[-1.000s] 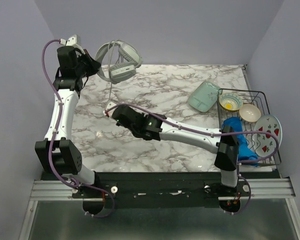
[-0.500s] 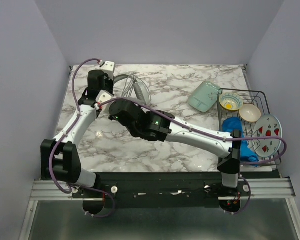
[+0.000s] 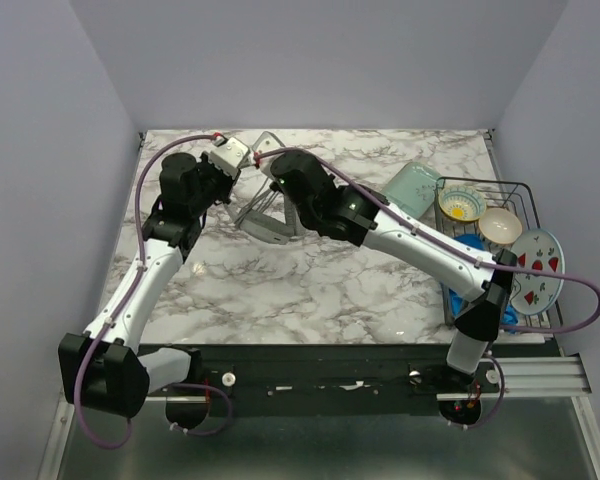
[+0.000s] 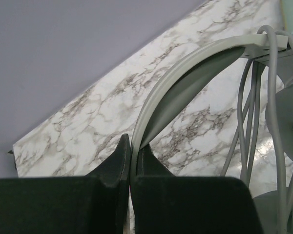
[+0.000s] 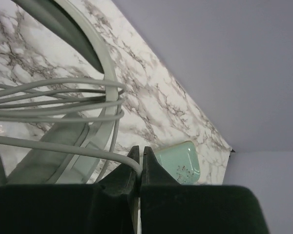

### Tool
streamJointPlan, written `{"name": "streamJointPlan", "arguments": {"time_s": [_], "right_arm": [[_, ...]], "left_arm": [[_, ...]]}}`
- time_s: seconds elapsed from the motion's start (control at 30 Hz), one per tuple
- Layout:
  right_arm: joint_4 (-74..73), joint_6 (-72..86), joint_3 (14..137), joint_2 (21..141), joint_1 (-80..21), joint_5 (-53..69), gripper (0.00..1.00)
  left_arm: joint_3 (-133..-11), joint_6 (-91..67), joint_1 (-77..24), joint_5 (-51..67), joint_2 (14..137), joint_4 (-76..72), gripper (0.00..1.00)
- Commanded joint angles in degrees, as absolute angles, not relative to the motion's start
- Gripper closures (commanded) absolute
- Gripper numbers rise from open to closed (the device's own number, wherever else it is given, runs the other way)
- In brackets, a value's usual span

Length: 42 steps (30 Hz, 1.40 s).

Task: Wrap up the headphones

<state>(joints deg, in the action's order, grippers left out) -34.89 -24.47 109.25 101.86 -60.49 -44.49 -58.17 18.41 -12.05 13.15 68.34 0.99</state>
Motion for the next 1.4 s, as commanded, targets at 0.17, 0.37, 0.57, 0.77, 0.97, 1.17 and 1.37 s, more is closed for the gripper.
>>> {"name": "streamJointPlan", "arguments": {"time_s": [0.17,0.37,0.57,0.77,0.97,1.17,1.37], "right_arm": [[-30.15,-33.4,102.31,90.97,-51.07,-28.76,0.96],[-26.12,-27.78,93.46,87.02,-46.94,-21.72,0.88],[-19.18,-23.21,84.03,81.92,-43.95,-14.16,0.76],[-15.91,-21.1,78.05,80.42,-42.89,-7.56,0.62],[-13.1,-18.11,72.26,81.03,-42.8,-3.08,0.53],[-10.55,-14.86,70.05,82.7,-42.72,1.65,0.49],[-8.88,-12.84,67.42,82.44,-42.8,3.08,0.47]], "left_arm": [[-59.23,22.16,-11.25,31.54,62.76,18.98,1.0],[-62.92,12.75,-11.34,34.19,62.31,20.83,1.0],[-66.17,6.25,-11.25,35.25,62.4,22.5,1.0],[-68.02,4.05,-11.25,35.77,61.96,23.55,1.0],[-70.39,-1.39,-10.73,32.35,61.79,23.12,1.0],[-71.46,-6.15,-10.11,27.08,62.05,21.71,1.0],[-69.97,-7.99,-6.78,21.1,62.84,20.31,1.0]]}}
